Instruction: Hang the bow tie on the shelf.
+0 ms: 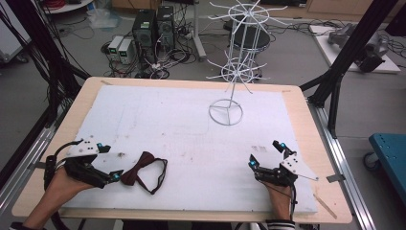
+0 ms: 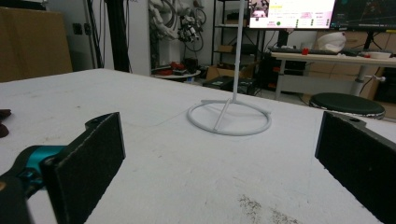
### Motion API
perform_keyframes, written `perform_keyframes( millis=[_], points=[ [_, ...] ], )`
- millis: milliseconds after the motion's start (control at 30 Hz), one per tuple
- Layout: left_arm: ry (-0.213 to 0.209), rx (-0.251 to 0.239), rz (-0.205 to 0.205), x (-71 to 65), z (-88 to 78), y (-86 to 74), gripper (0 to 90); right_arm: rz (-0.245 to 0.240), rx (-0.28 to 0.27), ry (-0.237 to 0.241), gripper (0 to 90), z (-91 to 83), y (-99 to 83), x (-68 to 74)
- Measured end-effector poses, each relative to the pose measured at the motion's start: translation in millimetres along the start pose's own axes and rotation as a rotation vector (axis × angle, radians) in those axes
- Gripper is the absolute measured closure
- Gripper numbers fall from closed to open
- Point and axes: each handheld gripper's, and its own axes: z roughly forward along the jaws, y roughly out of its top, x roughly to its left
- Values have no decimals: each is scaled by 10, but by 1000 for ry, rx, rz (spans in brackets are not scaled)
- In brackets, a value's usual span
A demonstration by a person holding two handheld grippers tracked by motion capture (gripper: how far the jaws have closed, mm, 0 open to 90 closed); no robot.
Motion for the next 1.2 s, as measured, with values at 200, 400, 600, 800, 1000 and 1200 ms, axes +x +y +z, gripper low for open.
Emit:
perform_keyframes(
  millis=[200, 400, 600, 800, 1000, 1200],
  points=[
    [-18, 46, -6, -45, 96, 7, 17, -5, -7, -2, 8, 2, -1, -5],
    [-32, 105, -19, -95, 219, -16, 41, 1, -12, -1, 8, -4, -2, -6],
    [-36, 154, -30, -133, 314, -34, 80, 1, -14, 0, 8, -5, -3, -7],
    [-37, 198, -42, -148, 359, -33, 80, 8, -12, 1, 8, -11, -4, -6],
    [-44, 265, -69, -149, 405, -28, 122, 8, -13, 0, 8, -11, -5, -6],
    [-56, 288, -72, -161, 444, -33, 214, 4, -18, -1, 8, -11, -5, -11]
  ],
)
